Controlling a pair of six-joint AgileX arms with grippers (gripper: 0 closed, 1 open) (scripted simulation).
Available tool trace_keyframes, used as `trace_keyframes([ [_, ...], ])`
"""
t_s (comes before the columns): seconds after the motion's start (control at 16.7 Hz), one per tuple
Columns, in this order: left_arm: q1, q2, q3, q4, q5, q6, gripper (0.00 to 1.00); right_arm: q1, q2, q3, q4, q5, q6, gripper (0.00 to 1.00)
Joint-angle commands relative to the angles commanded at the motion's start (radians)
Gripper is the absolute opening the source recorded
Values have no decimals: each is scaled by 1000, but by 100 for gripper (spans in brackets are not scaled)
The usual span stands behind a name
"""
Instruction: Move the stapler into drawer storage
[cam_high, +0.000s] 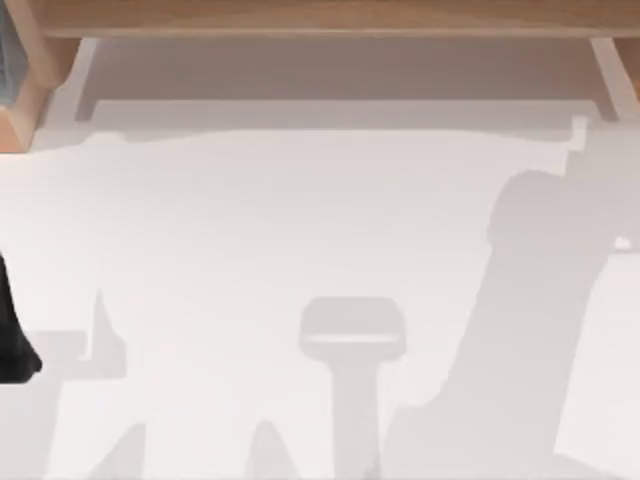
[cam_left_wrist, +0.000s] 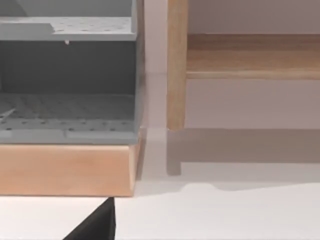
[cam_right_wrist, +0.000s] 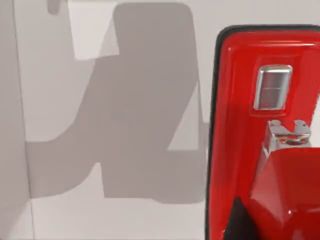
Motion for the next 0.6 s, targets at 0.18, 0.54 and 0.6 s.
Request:
trace_keyframes([
  [0.18, 0, 0, 0, 0, 0, 0, 100, -35, -55, 33, 4, -73, -4, 0],
  [0.54, 0, 0, 0, 0, 0, 0, 100, -10, -23, -23, 21, -31, 4, 0],
  [0.6, 0, 0, 0, 0, 0, 0, 100, 0, -2, -41, 28, -7, 8, 0],
])
